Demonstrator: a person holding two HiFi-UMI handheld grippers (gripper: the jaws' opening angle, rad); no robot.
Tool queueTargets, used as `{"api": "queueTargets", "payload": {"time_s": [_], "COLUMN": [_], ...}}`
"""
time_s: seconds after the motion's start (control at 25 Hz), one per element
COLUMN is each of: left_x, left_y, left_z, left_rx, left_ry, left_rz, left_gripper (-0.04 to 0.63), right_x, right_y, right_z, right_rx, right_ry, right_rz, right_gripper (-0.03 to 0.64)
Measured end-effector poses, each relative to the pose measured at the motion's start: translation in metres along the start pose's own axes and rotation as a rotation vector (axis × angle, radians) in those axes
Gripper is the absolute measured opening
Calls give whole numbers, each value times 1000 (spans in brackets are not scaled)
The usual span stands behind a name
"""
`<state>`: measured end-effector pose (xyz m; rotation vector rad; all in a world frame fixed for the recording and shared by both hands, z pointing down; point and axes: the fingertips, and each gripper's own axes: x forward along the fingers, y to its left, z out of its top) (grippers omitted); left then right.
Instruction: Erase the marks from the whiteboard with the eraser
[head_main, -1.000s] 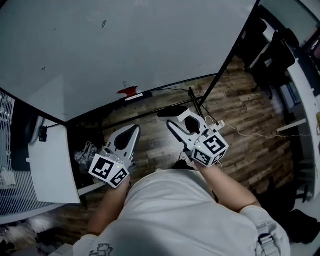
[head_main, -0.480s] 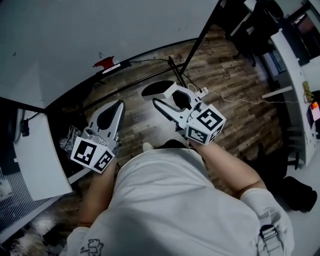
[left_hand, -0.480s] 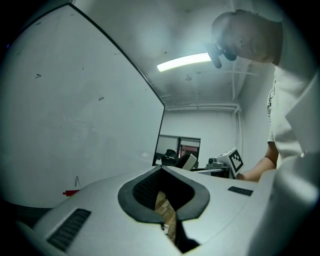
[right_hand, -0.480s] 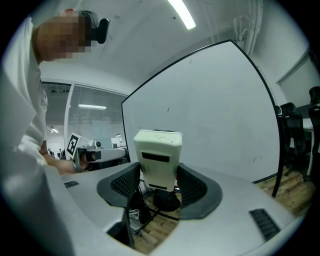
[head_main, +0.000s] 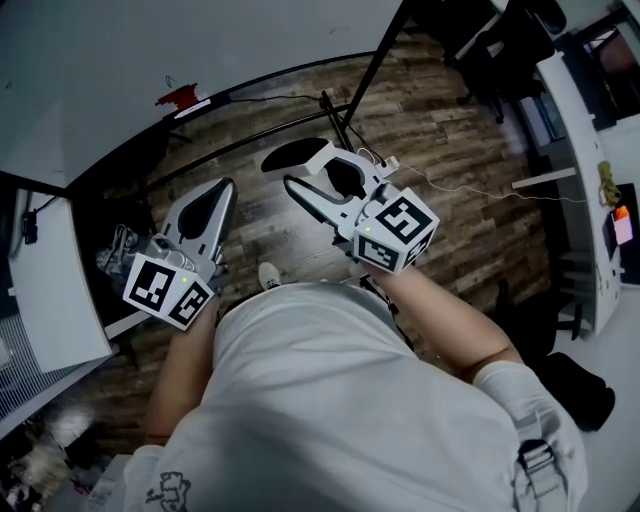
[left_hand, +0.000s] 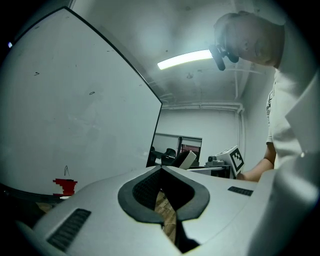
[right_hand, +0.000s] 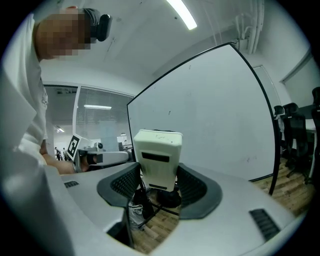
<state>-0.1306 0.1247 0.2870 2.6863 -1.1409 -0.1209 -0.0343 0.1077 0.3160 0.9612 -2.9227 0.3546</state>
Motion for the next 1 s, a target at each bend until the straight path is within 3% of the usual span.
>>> {"api": "queueTargets", "payload": {"time_s": [0.4,1.0], "left_x": [30,42], "left_y": [-101,-127], "left_z": [-34,-54], "left_rx": [-12,-19], "left_ry": [4,4], "left_rz": [56,55], "left_gripper": [6,6], "right_x": [-93,-123], "right_y": [-12,-19], "right_z": [-16,-30], "right_rx": [25,49], "right_ry": [-8,-8], "right_rz": [46,23], "right_gripper": [233,233]}}
